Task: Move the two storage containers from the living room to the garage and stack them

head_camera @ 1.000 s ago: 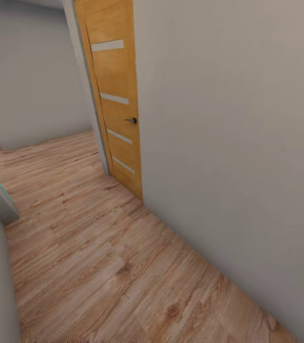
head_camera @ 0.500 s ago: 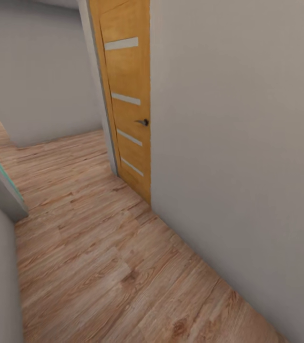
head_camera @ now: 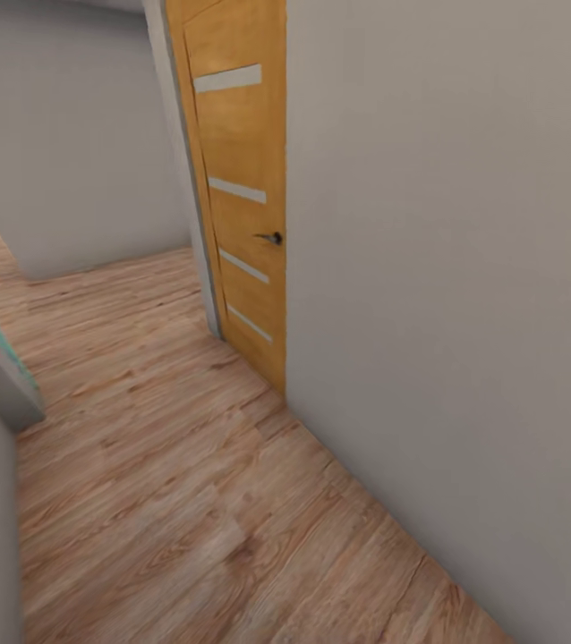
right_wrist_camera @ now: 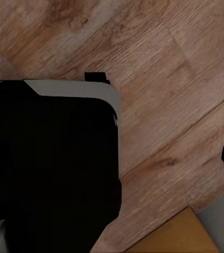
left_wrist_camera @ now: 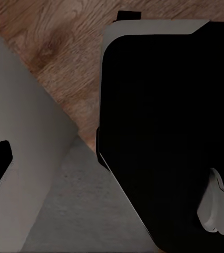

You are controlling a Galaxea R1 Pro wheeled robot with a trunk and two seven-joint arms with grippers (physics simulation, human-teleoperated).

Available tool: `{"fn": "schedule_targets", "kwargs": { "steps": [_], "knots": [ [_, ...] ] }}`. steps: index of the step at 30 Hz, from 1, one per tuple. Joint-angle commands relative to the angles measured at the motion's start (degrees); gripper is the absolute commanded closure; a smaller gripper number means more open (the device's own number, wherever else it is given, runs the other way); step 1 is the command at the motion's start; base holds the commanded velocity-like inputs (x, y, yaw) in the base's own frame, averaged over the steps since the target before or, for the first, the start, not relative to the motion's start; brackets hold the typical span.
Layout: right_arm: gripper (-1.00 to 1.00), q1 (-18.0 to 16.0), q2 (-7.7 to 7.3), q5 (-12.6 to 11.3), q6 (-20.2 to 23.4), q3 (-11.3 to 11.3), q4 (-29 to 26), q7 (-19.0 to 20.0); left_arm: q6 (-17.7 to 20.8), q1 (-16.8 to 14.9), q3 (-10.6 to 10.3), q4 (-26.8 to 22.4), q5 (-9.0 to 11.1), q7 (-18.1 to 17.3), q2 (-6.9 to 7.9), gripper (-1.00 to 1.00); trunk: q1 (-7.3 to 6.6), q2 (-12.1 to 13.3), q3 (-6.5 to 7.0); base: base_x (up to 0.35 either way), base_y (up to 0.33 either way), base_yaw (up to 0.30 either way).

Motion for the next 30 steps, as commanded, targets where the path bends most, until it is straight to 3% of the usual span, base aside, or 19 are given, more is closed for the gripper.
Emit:
{"fn": "schedule_targets", "kwargs": {
  "steps": [1,30],
  "knots": [
    [-1.00,-0.04,0.06,-0.46,-0.24,0.46,0.16,-0.05,0.25,-0.03,-0.49,-0.05,0.50,0.23,-0.01,-1.00,0.05,-0.07,-0.08,0.322,0.000,0.184],
    [-1.00,-0.09,0.06,-0.46,-0.24,0.46,0.16,-0.10,0.25,-0.03,-0.49,-0.05,0.51,0.26,-0.01,-1.00,0.05,-0.07,-0.08,0.322,0.000,0.267]
  ]
}}
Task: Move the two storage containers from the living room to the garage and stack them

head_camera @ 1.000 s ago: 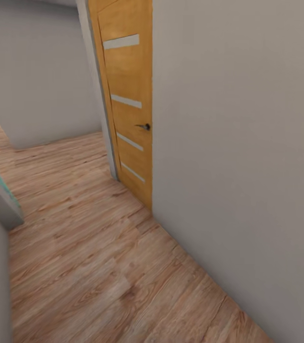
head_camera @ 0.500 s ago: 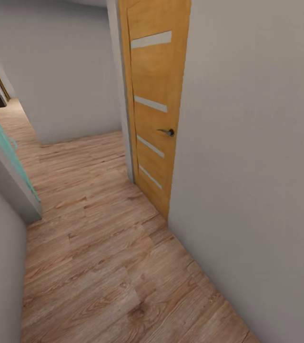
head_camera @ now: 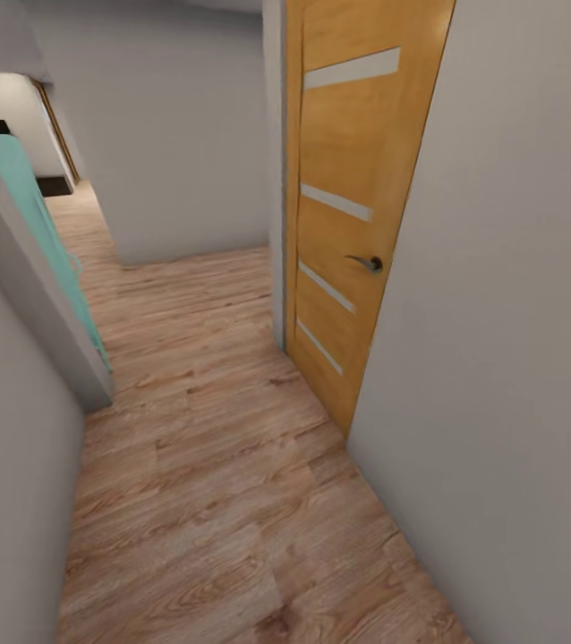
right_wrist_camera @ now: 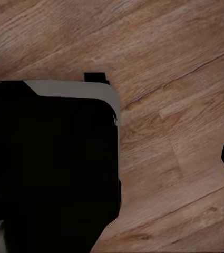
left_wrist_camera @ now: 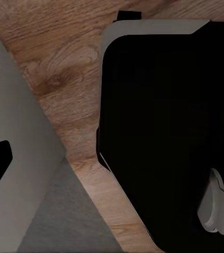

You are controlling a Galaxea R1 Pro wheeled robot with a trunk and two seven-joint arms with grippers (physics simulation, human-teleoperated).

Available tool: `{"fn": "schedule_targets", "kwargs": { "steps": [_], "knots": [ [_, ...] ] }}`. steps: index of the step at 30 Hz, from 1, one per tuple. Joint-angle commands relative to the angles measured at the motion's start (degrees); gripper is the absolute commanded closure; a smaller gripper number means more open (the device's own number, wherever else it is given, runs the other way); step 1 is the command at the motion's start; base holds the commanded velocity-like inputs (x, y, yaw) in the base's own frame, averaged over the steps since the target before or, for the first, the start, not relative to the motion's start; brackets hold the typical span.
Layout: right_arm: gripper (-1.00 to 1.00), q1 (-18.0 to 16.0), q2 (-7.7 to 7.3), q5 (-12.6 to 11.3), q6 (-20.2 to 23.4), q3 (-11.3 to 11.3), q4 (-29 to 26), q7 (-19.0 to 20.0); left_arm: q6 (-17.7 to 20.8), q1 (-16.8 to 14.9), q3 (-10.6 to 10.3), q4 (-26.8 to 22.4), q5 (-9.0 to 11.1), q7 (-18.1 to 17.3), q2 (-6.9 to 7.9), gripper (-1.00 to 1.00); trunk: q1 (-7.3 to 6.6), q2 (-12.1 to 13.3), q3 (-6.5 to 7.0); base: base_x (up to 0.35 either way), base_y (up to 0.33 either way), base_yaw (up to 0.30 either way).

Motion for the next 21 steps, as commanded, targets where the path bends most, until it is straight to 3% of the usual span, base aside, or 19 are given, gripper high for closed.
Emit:
{"fn": "schedule_targets", "kwargs": {
  "steps": [1,21],
  "knots": [
    [-1.00,-0.02,0.05,-0.46,-0.25,0.45,0.16,0.01,0.26,-0.03,-0.49,-0.03,0.49,0.20,-0.01,-1.00,0.05,-0.07,-0.08,0.322,0.000,0.272],
    [-1.00,0.00,0.05,-0.40,-0.25,0.45,0.16,0.06,0.26,-0.03,-0.50,-0.05,0.49,0.21,-0.01,-1.00,0.05,-0.07,-0.08,0.322,0.000,0.272]
  ]
}}
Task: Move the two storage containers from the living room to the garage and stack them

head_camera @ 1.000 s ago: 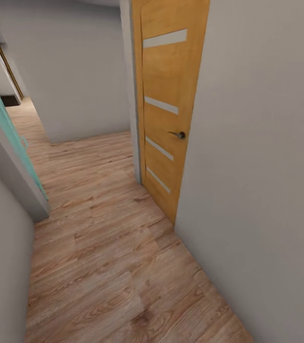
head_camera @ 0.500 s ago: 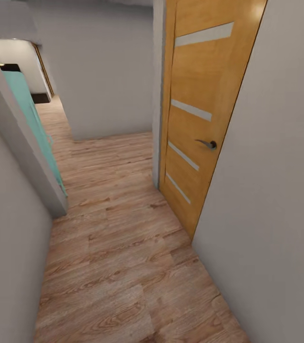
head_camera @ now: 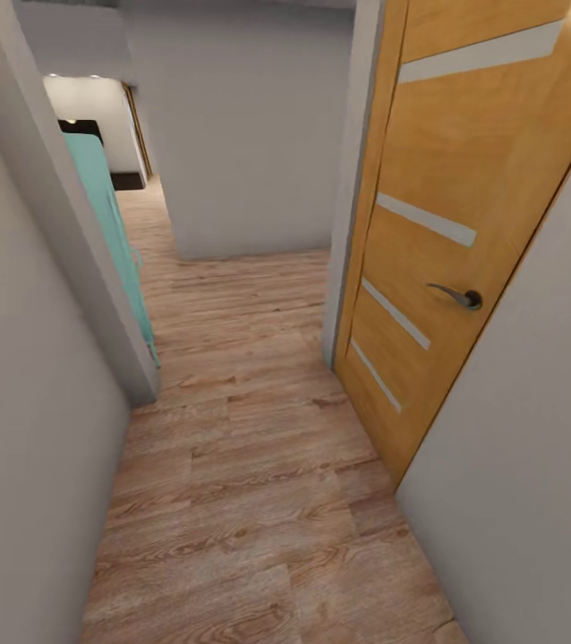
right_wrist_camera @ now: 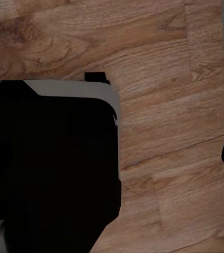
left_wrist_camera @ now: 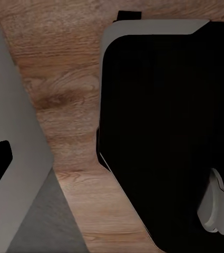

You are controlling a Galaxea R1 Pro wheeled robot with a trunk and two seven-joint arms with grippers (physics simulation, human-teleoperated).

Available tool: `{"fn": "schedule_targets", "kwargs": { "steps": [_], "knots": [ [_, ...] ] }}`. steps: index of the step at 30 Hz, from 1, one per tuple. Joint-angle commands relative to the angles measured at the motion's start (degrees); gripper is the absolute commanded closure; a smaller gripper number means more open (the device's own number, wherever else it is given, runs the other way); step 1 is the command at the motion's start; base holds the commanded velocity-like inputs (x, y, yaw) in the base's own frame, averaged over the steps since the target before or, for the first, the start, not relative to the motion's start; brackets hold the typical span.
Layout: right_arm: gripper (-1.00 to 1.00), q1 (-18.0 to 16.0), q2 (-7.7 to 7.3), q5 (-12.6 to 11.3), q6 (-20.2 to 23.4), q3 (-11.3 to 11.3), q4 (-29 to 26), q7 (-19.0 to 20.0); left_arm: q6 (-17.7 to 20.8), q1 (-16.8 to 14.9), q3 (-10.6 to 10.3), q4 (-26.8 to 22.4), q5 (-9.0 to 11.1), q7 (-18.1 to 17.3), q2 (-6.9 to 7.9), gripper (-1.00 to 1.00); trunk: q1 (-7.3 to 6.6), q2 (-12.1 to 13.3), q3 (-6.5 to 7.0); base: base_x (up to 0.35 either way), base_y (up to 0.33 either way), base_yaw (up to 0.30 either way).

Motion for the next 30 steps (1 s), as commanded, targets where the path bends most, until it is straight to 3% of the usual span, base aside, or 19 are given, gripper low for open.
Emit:
{"fn": "schedule_targets", "kwargs": {
  "steps": [1,9,30],
  "knots": [
    [-1.00,-0.04,0.05,-0.46,-0.25,0.45,0.16,-0.01,0.26,-0.03,-0.49,-0.05,0.49,0.22,-0.01,-1.00,0.05,-0.07,-0.08,0.322,0.000,0.272],
    [-1.00,-0.04,0.05,-0.51,-0.25,0.45,0.16,0.09,0.26,-0.03,-0.49,-0.05,0.56,0.23,0.03,-1.00,0.05,-0.07,-0.08,0.322,0.000,0.189],
    [-1.00,-0.04,0.05,-0.52,-0.25,0.45,0.16,0.17,0.26,-0.03,-0.49,-0.05,0.57,0.20,0.01,-1.00,0.05,-0.07,-0.08,0.322,0.000,0.019]
  ]
}}
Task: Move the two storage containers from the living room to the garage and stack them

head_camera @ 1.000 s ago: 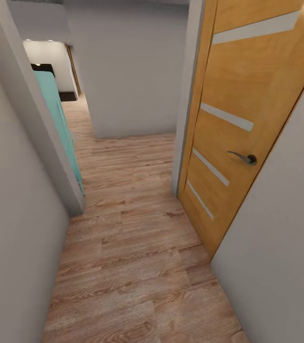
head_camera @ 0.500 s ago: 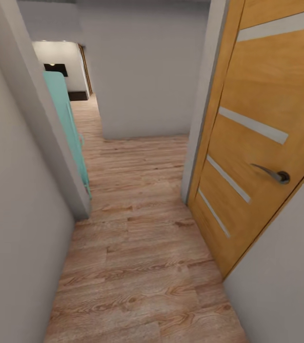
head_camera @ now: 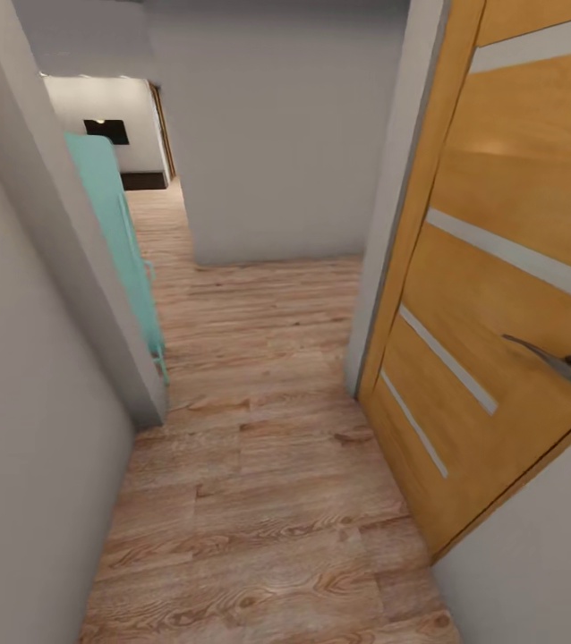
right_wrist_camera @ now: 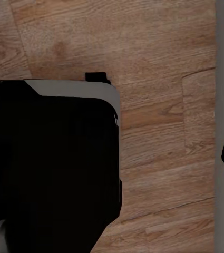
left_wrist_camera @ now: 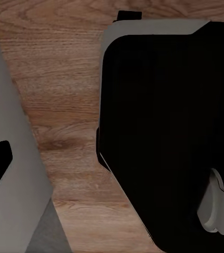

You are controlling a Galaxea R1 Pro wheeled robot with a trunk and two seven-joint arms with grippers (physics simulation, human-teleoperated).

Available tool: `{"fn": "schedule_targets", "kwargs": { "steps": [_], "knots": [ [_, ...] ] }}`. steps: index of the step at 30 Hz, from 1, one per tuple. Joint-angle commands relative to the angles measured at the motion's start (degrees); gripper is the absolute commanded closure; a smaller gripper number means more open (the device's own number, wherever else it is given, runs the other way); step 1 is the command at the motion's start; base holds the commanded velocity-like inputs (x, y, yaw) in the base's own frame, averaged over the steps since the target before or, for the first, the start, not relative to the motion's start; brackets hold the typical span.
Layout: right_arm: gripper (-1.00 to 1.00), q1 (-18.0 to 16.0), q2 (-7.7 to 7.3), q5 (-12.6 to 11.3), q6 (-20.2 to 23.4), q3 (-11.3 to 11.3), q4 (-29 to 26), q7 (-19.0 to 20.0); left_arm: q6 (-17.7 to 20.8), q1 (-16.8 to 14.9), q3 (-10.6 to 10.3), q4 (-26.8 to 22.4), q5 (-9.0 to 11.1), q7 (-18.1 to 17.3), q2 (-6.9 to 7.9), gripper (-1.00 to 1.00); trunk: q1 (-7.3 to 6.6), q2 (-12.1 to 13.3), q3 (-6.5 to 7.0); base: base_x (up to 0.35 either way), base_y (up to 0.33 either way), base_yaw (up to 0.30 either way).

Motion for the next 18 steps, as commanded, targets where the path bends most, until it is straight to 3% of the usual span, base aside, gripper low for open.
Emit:
{"fn": "schedule_targets", "kwargs": {
  "steps": [1,10,18],
  "knots": [
    [-1.00,-0.06,0.06,-0.44,-0.24,0.46,0.16,-0.01,0.25,-0.03,-0.49,-0.05,0.50,0.23,0.01,-1.00,0.05,-0.07,-0.08,0.322,0.000,0.186],
    [-1.00,-0.04,0.02,-0.44,-0.24,0.46,0.16,-0.01,0.25,-0.03,-0.49,-0.05,0.50,0.24,0.01,-1.00,0.05,-0.07,-0.08,0.322,0.000,0.234],
    [-1.00,-0.06,-0.03,-0.42,-0.31,0.46,0.16,-0.05,0.25,-0.03,-0.53,0.03,0.52,0.22,0.00,-1.00,0.05,-0.07,-0.08,0.322,0.000,0.026]
  ]
}}
